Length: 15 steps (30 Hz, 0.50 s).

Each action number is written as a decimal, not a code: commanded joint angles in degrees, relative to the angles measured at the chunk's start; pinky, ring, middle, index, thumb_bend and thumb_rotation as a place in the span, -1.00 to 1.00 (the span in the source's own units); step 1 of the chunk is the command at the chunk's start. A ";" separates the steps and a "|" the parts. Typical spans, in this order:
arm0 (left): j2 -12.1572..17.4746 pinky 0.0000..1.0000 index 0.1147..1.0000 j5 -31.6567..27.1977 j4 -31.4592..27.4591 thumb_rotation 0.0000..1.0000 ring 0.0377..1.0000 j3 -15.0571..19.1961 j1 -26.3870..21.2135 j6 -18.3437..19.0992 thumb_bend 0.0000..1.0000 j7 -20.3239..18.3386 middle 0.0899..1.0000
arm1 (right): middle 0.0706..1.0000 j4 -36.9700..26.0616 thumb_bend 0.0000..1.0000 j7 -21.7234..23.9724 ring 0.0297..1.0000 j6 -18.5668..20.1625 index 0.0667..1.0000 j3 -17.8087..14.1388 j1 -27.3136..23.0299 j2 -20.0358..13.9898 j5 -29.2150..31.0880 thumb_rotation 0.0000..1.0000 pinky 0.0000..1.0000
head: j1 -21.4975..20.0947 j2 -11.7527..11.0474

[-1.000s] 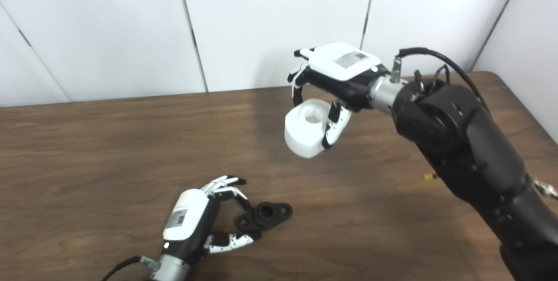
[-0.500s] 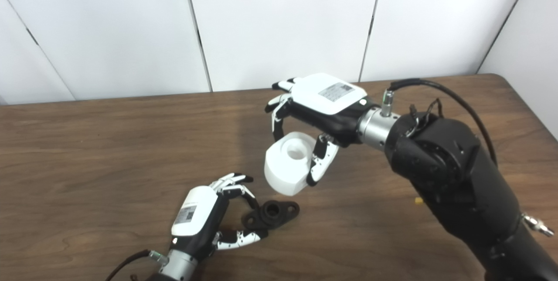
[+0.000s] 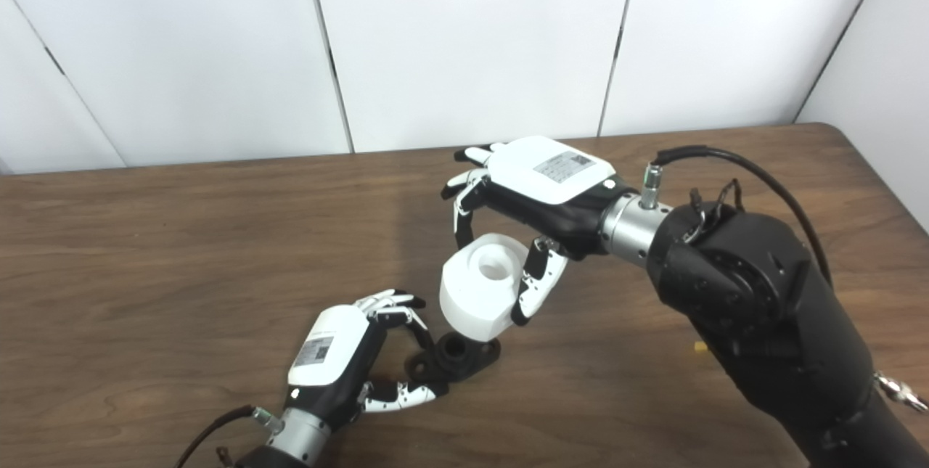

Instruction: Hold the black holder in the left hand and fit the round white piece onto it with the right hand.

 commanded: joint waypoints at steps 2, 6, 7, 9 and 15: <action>1.18 0.68 -0.15 0.65 2.46 -0.91 0.73 -0.66 1.31 4.54 0.03 -5.54 0.56 | 0.69 -2.86 0.05 0.29 0.98 0.54 -0.11 -0.57 -2.34 0.42 -0.53 -0.72 1.00 | -0.12 0.22; 1.17 0.68 -0.15 1.25 2.36 -0.91 0.72 -0.72 1.08 5.19 0.03 -6.24 0.55 | 0.69 -3.30 0.05 0.74 0.97 0.22 -0.11 -0.02 -2.14 1.15 -1.36 -0.72 0.99 | -0.35 0.52; 1.18 0.68 -0.15 1.45 2.26 -0.91 0.72 -0.75 1.02 5.46 0.03 -6.52 0.55 | 0.69 -3.47 0.05 0.91 0.97 0.20 -0.11 0.15 -2.06 1.38 -1.59 -0.72 0.98 | -0.40 0.63; 1.20 0.68 -0.15 1.54 2.03 -0.91 0.72 -0.84 0.93 5.91 0.03 -6.88 0.55 | 0.70 -3.72 0.05 1.29 0.98 0.17 -0.11 0.38 -1.99 1.76 -2.01 -0.72 0.98 | -0.49 0.80; 0.99 0.69 -0.15 2.24 1.35 -0.91 0.73 -0.93 0.74 7.47 0.03 -8.14 0.56 | 0.68 -3.19 0.05 1.40 0.97 -1.33 -0.11 1.86 -1.58 2.98 -3.28 -0.72 0.95 | -0.67 1.16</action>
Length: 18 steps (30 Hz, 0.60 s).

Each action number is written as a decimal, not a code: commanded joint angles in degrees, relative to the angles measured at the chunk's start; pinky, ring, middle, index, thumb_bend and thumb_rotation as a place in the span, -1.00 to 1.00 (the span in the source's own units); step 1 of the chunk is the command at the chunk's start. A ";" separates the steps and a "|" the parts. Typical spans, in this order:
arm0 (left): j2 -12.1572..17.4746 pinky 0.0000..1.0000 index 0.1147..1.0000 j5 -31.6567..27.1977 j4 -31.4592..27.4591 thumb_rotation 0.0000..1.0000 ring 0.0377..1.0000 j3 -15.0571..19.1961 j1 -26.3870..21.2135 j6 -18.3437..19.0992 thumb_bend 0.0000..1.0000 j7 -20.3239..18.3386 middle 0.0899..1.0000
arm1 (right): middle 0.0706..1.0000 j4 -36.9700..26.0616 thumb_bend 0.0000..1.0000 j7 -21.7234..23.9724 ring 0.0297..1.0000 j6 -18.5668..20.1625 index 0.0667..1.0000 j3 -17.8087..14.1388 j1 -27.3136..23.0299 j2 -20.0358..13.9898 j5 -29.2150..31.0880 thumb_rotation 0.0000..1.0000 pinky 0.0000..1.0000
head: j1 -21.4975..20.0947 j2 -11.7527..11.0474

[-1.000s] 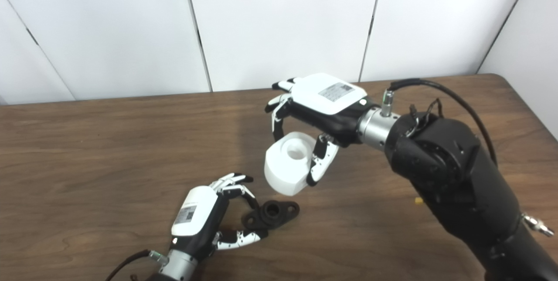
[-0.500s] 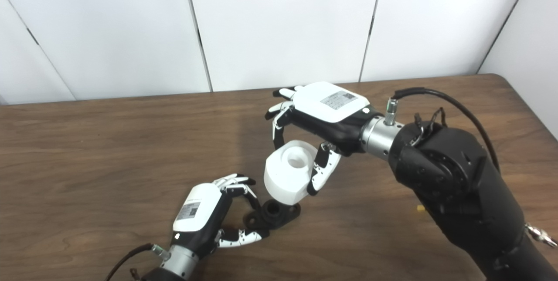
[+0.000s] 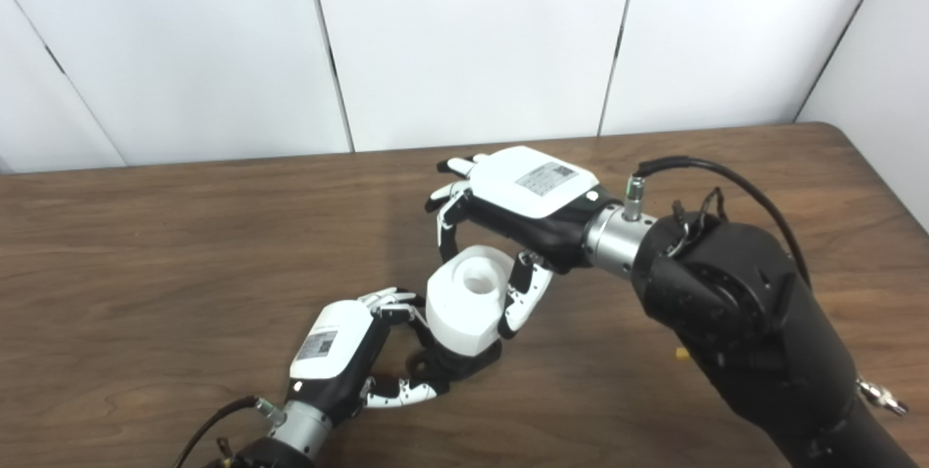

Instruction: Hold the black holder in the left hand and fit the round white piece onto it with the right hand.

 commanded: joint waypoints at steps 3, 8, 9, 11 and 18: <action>0.80 0.69 -0.15 1.15 2.36 -0.91 0.73 -0.50 1.55 5.31 0.03 -5.55 0.56 | 0.67 -1.23 0.05 -0.34 0.96 -0.80 -0.11 -0.09 -1.38 0.73 -0.54 -0.72 0.94 | -0.06 0.25; 0.77 0.69 -0.15 1.41 2.15 -0.91 0.73 -0.59 1.45 5.60 0.03 -5.79 0.56 | 0.67 -0.48 0.05 -0.42 0.97 -1.06 -0.11 0.55 -1.06 1.22 -0.40 -0.72 0.95 | 0.07 0.54; 0.69 0.68 -0.15 1.49 2.10 -0.91 0.73 -0.59 1.48 5.63 0.03 -5.69 0.56 | 0.67 -0.23 0.05 -0.61 0.97 -1.38 -0.11 0.72 -0.96 1.24 -0.42 -0.72 0.94 | 0.14 0.62; 0.59 0.68 -0.15 1.61 1.98 -0.91 0.72 -0.58 1.53 5.67 0.03 -5.61 0.56 | 0.65 0.18 0.05 -0.98 0.97 -1.92 -0.11 1.05 -0.75 1.34 -0.50 -0.72 0.93 | 0.15 0.73; 0.33 0.66 -0.15 1.69 1.77 -0.91 0.71 -0.48 1.65 5.68 0.03 -5.61 0.55 | 0.67 1.93 0.05 -1.72 0.95 -3.82 -0.11 2.21 0.37 1.60 -1.13 -0.72 0.92 | 0.23 0.82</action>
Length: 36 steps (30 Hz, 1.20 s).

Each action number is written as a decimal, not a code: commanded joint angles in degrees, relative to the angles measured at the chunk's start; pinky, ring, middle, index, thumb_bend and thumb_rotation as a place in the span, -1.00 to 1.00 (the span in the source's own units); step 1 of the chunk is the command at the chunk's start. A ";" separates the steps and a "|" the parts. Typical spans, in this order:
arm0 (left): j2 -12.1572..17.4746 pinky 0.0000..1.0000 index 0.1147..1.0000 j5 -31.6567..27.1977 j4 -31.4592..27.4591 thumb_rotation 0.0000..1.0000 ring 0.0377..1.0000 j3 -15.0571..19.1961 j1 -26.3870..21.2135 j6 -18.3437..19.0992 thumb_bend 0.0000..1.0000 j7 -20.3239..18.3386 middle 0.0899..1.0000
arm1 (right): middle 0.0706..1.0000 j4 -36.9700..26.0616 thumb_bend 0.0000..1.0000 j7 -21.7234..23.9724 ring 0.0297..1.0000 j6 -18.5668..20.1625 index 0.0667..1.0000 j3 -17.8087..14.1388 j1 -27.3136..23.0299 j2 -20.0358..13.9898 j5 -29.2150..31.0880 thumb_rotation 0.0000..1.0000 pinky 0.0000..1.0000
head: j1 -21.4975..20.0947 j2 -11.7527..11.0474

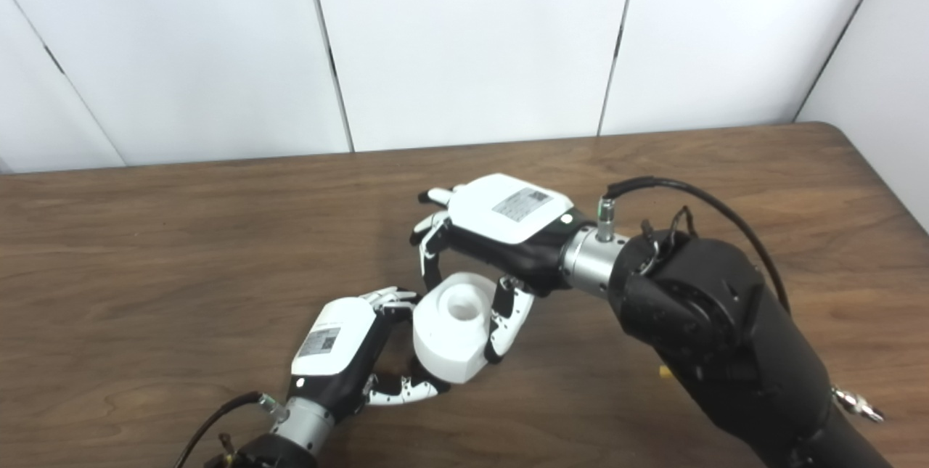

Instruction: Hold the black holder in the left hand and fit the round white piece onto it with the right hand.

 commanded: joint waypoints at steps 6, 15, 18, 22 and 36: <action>0.80 0.67 -0.15 0.22 2.46 -0.91 0.71 -0.16 1.91 3.97 0.03 -4.24 0.55 | 0.68 0.87 0.05 -2.92 0.95 -2.54 -0.11 -0.64 -0.21 0.98 -1.62 -0.72 0.93 | -0.04 0.02; 0.83 0.68 -0.15 0.14 2.44 -0.91 0.72 -0.28 1.78 4.32 0.03 -4.83 0.56 | 0.69 2.38 0.05 -3.57 0.97 -3.98 -0.11 -0.50 0.69 1.85 -3.22 -0.72 0.99 | -0.17 -0.11; 0.79 0.69 -0.15 -0.05 2.54 -0.91 0.73 -0.22 1.80 4.25 0.03 -4.67 0.57 | 0.70 2.50 0.05 -3.56 0.99 -3.95 -0.11 -0.58 0.70 1.99 -3.29 -0.72 1.00 | -0.17 -0.11; 0.79 0.67 -0.15 -0.10 2.54 -0.91 0.73 -0.24 1.86 4.17 0.03 -4.55 0.56 | 0.69 2.72 0.05 -3.92 0.98 -4.31 -0.11 -0.64 0.67 2.21 -3.42 -0.72 1.00 | -0.30 -0.19; 0.67 0.66 -0.15 -0.27 2.64 -0.91 0.72 -0.23 1.96 3.98 0.03 -4.18 0.56 | 0.70 3.24 0.05 -3.24 0.99 -4.68 -0.11 -0.15 0.74 2.67 -4.61 -0.72 1.00 | -0.29 -0.18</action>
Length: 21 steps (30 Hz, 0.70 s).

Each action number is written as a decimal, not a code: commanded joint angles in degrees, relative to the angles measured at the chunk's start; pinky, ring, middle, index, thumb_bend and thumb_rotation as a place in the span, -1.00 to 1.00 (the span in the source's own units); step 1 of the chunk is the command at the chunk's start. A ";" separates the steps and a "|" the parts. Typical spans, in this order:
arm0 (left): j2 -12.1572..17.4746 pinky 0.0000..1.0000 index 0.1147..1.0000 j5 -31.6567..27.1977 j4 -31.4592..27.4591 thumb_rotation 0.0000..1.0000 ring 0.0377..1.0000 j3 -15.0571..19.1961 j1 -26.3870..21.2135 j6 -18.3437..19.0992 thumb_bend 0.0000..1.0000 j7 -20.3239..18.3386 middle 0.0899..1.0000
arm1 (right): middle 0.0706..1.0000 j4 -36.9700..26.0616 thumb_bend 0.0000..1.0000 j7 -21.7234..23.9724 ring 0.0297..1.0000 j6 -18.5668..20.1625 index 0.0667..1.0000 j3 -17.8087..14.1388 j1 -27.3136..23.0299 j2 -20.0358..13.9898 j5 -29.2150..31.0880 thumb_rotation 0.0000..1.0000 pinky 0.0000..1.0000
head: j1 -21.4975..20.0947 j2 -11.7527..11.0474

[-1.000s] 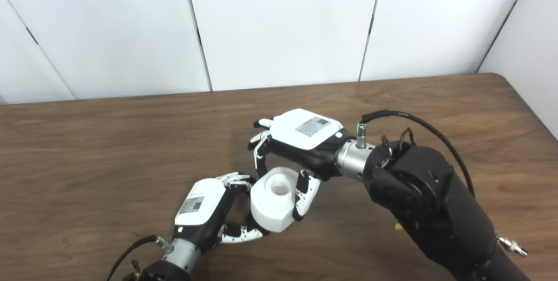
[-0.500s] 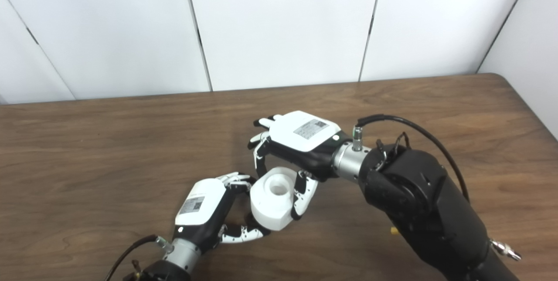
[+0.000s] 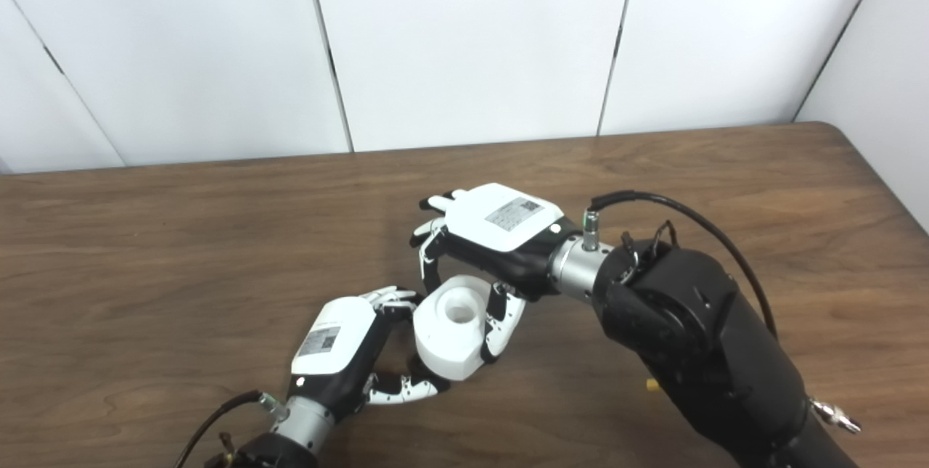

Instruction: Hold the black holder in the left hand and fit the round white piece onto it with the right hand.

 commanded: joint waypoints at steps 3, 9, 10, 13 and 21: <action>0.73 0.65 -0.15 -0.13 2.52 -0.91 0.72 -0.25 2.07 3.58 0.03 -3.94 0.56 | 0.70 -0.34 0.05 -0.48 0.99 -0.74 -0.11 -0.02 -0.95 0.43 -0.72 -0.72 1.00 | -0.02 0.30; 0.71 0.68 -0.15 -0.03 2.33 -0.91 0.72 -0.32 2.03 3.76 0.03 -4.18 0.56 | 0.70 0.13 0.05 -0.58 0.98 -0.85 -0.11 -0.01 -0.38 0.63 -0.70 -0.72 1.00 | 0.08 0.45; 0.71 0.68 -0.15 -0.07 2.30 -0.91 0.72 -0.33 2.01 3.79 0.03 -4.24 0.56 | 0.70 0.18 0.05 -0.48 0.98 -0.76 -0.11 0.00 -0.33 0.65 -0.82 -0.72 0.99 | 0.08 0.45; 0.73 0.68 -0.15 -0.14 2.17 -0.91 0.73 -0.38 1.97 3.88 0.03 -4.37 0.57 | 0.71 0.29 0.05 -0.58 0.99 -0.75 -0.11 0.00 -0.15 0.68 -1.00 -0.72 0.99 | 0.08 0.45; 0.81 0.67 -0.15 -0.05 2.14 -0.91 0.72 -0.47 1.95 3.84 0.03 -4.22 0.56 | 0.71 0.81 0.05 -1.02 0.99 -0.90 -0.11 0.13 0.15 0.69 -1.33 -0.72 0.97 | 0.08 0.45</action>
